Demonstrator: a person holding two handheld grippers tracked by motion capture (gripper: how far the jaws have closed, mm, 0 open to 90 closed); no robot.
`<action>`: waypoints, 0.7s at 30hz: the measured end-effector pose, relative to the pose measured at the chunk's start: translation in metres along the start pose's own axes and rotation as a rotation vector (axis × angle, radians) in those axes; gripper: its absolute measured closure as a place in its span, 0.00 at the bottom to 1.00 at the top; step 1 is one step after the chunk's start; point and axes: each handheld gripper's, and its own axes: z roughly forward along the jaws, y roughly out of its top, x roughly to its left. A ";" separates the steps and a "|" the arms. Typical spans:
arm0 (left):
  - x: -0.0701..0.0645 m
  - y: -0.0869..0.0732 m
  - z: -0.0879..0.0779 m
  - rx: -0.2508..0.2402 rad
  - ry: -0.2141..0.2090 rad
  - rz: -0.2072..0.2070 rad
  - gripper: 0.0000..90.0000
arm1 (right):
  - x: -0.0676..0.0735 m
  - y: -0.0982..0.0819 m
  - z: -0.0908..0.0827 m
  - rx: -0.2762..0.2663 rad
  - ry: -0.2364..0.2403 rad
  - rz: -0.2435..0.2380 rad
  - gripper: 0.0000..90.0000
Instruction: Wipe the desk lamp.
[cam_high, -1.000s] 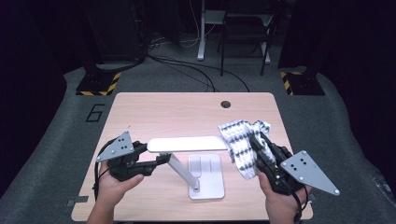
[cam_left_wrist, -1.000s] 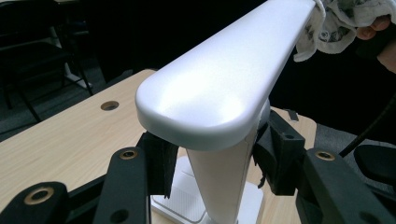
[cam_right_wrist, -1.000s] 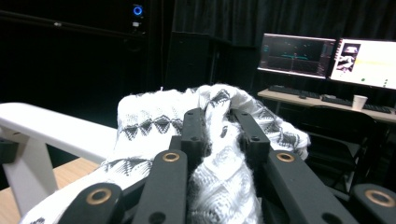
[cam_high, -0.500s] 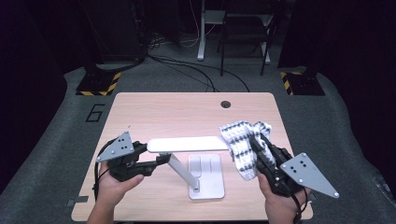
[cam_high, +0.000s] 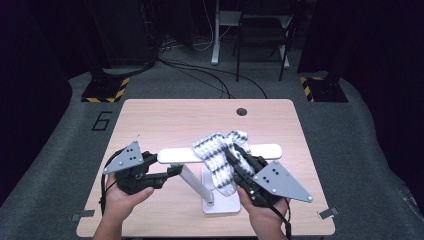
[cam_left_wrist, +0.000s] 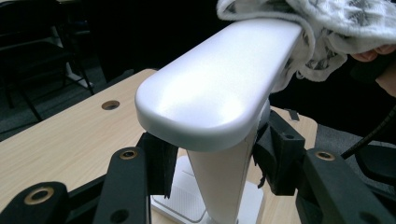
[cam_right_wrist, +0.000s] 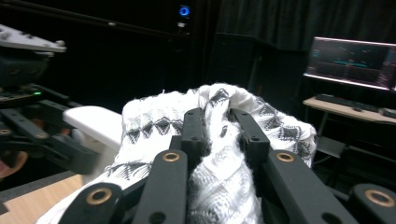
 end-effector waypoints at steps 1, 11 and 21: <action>0.000 0.000 0.000 0.000 0.000 -0.001 0.59 | 0.005 0.000 0.004 -0.003 0.014 -0.006 0.85; 0.000 0.000 0.000 -0.005 0.000 0.000 0.59 | 0.031 0.001 0.030 -0.002 0.106 -0.025 0.85; 0.000 0.000 0.001 -0.009 -0.002 -0.006 0.59 | 0.045 0.000 0.041 -0.009 0.151 -0.040 0.85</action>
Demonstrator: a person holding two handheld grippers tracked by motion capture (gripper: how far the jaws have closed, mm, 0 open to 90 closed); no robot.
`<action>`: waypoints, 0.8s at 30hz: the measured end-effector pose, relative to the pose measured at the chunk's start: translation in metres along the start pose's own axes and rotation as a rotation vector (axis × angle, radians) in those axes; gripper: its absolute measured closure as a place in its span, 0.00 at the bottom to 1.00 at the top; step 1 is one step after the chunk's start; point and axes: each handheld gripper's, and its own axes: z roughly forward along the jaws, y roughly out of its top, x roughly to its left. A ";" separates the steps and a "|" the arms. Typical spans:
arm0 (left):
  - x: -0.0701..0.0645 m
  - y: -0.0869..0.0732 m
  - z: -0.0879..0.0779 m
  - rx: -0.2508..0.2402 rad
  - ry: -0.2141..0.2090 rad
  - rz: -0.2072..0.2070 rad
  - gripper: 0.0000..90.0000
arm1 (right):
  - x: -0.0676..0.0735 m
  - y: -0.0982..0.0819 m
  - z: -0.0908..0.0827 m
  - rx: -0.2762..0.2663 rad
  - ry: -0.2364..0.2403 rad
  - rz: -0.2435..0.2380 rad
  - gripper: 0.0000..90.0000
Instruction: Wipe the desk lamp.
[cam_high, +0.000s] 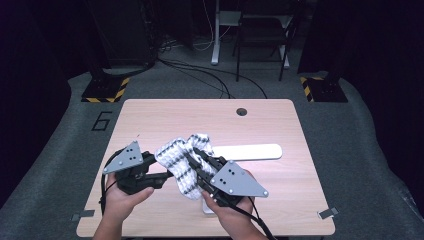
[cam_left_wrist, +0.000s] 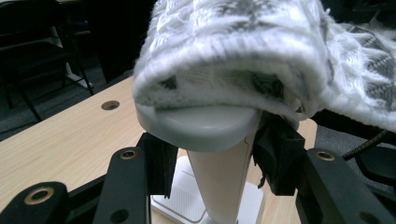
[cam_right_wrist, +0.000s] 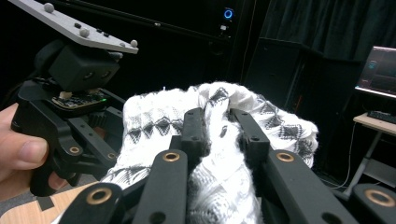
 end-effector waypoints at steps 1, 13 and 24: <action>0.000 0.000 0.000 0.000 0.000 0.000 0.59 | 0.000 0.000 0.000 -0.001 0.003 0.000 0.85; 0.000 0.000 0.000 0.001 0.000 -0.004 0.59 | 0.008 -0.008 -0.011 -0.012 -0.005 -0.063 0.85; 0.000 0.000 0.000 0.007 0.005 0.003 0.59 | 0.009 -0.029 -0.032 0.002 -0.017 -0.043 0.86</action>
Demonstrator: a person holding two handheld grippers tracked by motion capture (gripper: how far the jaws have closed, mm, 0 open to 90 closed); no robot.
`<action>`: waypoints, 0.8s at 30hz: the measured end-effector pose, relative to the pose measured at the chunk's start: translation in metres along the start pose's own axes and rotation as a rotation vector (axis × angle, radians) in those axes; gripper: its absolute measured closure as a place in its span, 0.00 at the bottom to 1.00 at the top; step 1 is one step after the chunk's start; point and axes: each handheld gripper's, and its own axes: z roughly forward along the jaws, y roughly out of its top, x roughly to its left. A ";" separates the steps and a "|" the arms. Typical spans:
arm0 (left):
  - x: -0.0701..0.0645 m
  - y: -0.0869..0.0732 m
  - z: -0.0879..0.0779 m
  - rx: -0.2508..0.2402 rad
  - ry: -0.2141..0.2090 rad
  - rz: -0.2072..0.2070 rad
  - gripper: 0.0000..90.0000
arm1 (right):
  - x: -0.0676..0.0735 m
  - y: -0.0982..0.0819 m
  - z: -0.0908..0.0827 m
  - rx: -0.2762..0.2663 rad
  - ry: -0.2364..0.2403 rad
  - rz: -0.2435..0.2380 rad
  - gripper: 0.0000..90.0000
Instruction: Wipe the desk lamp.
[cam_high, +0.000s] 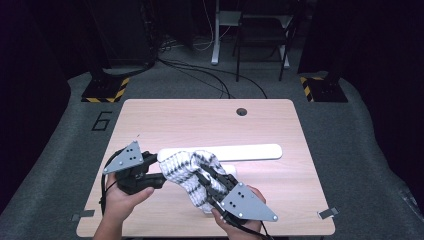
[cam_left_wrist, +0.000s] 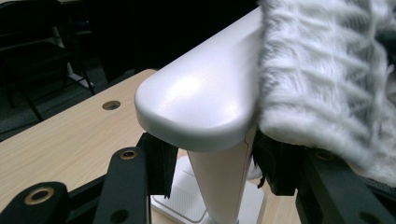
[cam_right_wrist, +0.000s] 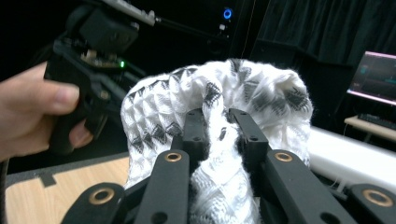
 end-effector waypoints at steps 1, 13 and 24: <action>0.000 0.000 0.000 0.000 0.000 0.000 0.59 | 0.000 -0.003 -0.001 0.012 -0.005 0.006 0.86; 0.002 0.000 -0.002 -0.001 0.010 -0.002 0.59 | -0.010 -0.026 -0.008 0.057 -0.031 0.052 0.86; 0.006 -0.001 -0.006 -0.007 0.021 -0.007 0.59 | -0.014 -0.041 -0.010 0.094 -0.044 0.068 0.86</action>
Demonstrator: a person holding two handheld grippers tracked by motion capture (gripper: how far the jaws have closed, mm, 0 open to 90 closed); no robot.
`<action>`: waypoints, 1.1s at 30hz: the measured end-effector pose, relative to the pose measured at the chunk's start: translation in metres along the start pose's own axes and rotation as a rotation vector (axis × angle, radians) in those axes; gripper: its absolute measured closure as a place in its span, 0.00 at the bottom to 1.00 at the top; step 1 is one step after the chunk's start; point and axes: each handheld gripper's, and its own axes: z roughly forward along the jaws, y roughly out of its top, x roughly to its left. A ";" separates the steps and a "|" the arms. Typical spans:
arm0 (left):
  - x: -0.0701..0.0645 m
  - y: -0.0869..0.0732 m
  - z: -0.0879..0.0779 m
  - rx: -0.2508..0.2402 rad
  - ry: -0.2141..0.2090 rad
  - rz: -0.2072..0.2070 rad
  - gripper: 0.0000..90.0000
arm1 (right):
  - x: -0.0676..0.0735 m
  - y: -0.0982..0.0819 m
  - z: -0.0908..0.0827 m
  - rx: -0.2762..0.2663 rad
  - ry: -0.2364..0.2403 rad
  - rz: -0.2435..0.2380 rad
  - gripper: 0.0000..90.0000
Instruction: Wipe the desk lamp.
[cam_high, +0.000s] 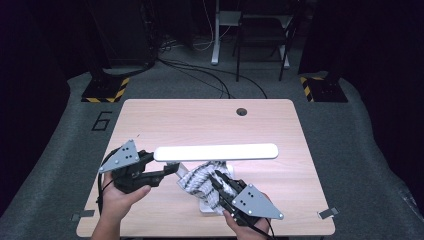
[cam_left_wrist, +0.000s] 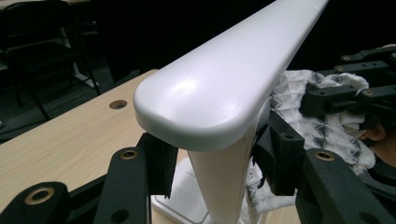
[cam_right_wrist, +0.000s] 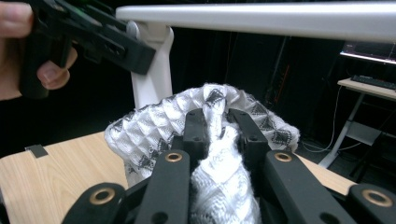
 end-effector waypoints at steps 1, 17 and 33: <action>0.000 0.000 0.000 -0.002 0.000 0.000 0.59 | -0.001 -0.002 0.000 0.008 -0.003 -0.001 0.86; 0.005 -0.004 0.000 -0.027 -0.031 -0.032 0.58 | -0.012 -0.025 0.000 0.014 -0.025 0.021 0.86; 0.004 -0.002 0.001 -0.011 -0.025 -0.042 0.39 | -0.025 -0.034 -0.006 0.027 -0.036 0.022 0.86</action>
